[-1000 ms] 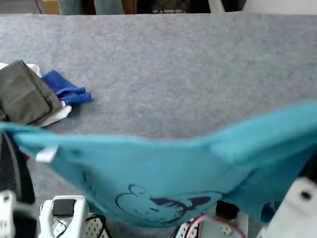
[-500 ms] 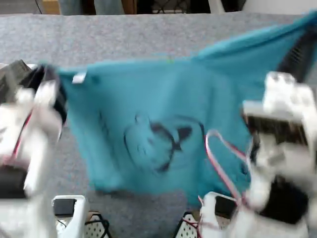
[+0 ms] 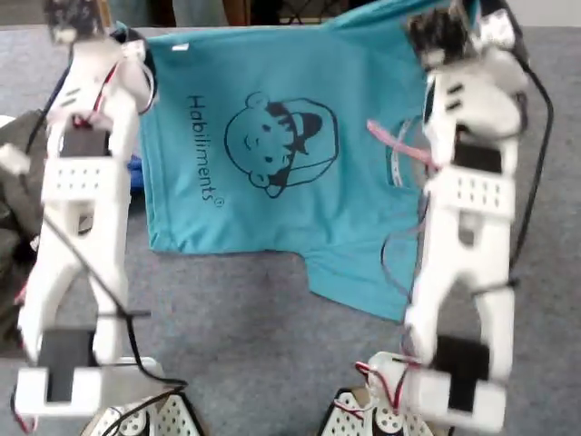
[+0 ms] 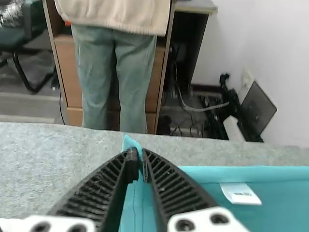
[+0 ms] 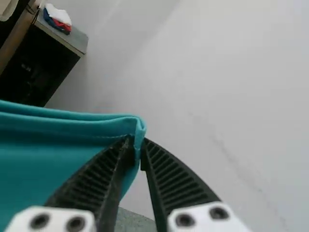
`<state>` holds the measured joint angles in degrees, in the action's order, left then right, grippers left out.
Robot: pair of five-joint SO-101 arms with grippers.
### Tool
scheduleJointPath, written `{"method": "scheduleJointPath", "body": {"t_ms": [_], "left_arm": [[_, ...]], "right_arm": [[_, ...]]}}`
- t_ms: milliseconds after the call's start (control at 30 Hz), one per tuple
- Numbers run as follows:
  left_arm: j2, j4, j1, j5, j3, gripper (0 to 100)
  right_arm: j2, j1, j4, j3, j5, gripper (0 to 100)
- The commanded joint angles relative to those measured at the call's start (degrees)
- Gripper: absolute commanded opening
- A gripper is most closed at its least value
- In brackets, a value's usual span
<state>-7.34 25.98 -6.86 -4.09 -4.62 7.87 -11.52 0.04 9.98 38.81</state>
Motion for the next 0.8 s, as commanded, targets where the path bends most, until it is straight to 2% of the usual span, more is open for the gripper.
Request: {"method": "scheduleJointPath", "body": {"t_ms": [0,167,300,400,567,700,767], "left_arm": [[6.4,6.0,0.0,-0.4,12.3,3],[10.1,13.4,-0.6,-0.4,16.2,3],[10.0,22.9,-1.3,-0.3,17.0,3],[10.0,31.8,-1.5,-0.2,18.9,3],[9.8,43.1,-1.2,4.8,19.9,3],[6.3,45.4,-1.5,5.8,14.9,3],[3.1,45.8,-1.0,8.4,9.8,3]], "right_arm": [[-8.0,1.0,11.1,-20.4,0.1,1.5],[-12.2,2.1,34.7,-35.1,0.5,1.4],[-9.3,2.5,55.4,-39.3,1.1,1.4],[-6.8,2.5,67.4,-39.4,5.7,1.4],[-3.6,2.6,80.1,-37.9,9.8,1.4],[3.4,5.0,86.1,-27.6,13.0,1.4],[9.5,5.5,85.6,-18.8,13.9,1.4]]}}
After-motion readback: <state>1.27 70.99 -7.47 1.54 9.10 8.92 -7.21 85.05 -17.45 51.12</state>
